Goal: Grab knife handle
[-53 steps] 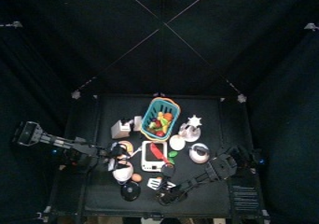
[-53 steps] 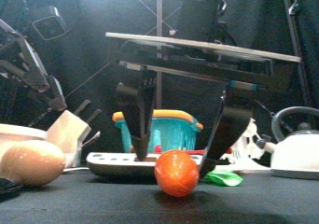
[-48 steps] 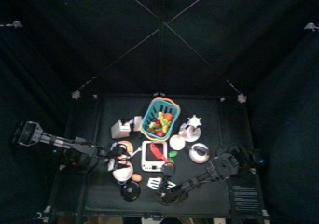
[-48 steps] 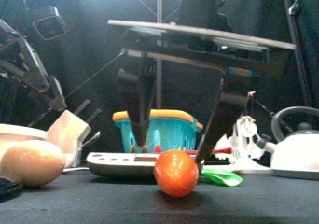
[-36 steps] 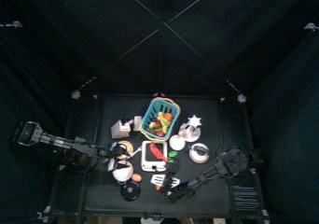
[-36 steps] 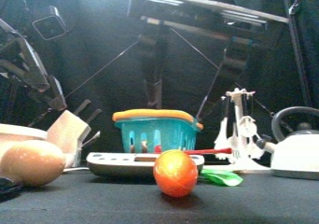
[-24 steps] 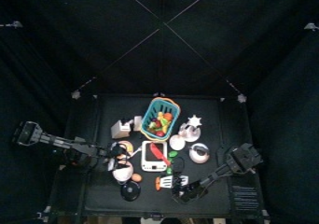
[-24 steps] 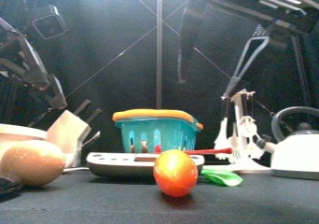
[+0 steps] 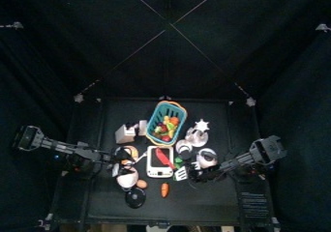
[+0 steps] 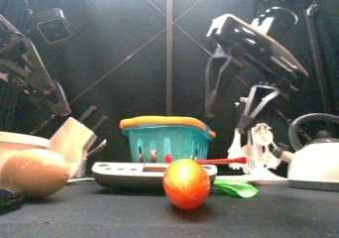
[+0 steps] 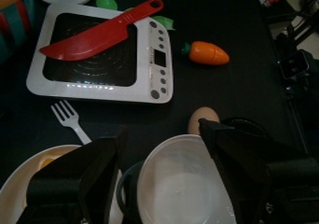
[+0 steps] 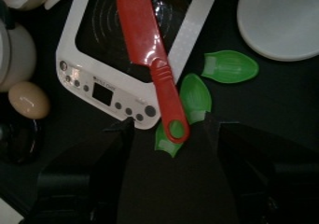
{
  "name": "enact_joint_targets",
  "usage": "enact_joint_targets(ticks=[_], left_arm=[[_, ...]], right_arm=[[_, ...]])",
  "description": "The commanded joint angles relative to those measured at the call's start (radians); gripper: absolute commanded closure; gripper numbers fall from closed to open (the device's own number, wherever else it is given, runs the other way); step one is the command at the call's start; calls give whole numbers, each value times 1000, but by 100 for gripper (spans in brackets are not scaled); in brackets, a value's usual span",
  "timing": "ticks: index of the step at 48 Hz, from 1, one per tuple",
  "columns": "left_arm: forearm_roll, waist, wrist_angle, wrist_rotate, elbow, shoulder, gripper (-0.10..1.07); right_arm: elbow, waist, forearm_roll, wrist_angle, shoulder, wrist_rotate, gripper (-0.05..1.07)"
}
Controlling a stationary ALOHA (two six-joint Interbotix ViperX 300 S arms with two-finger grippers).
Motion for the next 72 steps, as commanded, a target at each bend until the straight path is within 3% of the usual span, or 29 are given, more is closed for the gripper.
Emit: enact_joint_targets(ticks=[1, 11, 25, 61, 72], left_arm=[[2, -6, -15, 2, -26, 0, 2], [11, -6, -31, 2, -26, -5, 2], [14, -5, -69, 2, -25, -11, 2], [8, 12, -72, -2, -11, -11, 2], [8, 12, -72, -2, -11, -11, 2]], right_arm=[[78, -40, -28, -127, -86, -6, 9], [202, -130, -112, -376, -137, -8, 9], [216, -206, -216, -540, -78, -9, 9], [152, -221, -216, -589, 80, -9, 10], [152, -215, -201, -588, 92, -11, 19]])
